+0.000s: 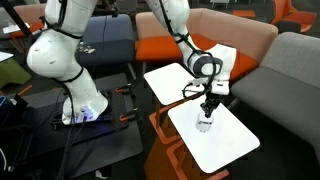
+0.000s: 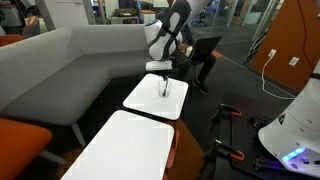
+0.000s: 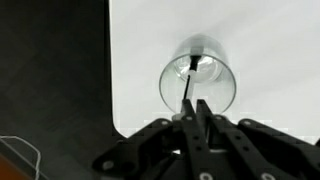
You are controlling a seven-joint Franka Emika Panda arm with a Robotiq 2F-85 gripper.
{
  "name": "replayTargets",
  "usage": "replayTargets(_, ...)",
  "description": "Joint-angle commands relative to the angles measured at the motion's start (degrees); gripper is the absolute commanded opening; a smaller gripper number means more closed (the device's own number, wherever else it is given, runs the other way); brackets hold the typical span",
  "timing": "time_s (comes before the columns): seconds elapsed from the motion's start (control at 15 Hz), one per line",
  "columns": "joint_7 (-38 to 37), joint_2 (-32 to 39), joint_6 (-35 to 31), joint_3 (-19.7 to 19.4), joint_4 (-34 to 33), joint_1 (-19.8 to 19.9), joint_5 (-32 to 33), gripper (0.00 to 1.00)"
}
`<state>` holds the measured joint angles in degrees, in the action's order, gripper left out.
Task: Take the pen out of the cup and put it on the table on the left
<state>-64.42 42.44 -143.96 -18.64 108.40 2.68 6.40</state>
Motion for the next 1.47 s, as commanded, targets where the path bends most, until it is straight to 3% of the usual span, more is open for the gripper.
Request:
replayTargets(0.0, -0.1, 0.8, 1.2, -1.2, -0.7, -1.1, -2.2, 0.23)
replayTargets(0.4, -0.2, 1.8, 1.6, -1.2, -1.9, -1.0, -3.7, 0.14)
replayTargets(0.6, -0.1, 2.2, 1.7, -1.2, -2.2, -0.9, -4.6, 0.17)
replayTargets(0.8, -0.2, 2.9, 1.8, -1.5, -2.4, -0.8, -5.1, 0.33)
replayTargets(1.0, 0.0, 3.6, 1.9, -1.5, -2.8, -0.6, -5.6, 0.34)
replayTargets(1.4, 0.4, 4.9, 2.2, -1.3, -4.1, -0.4, -6.1, 0.27)
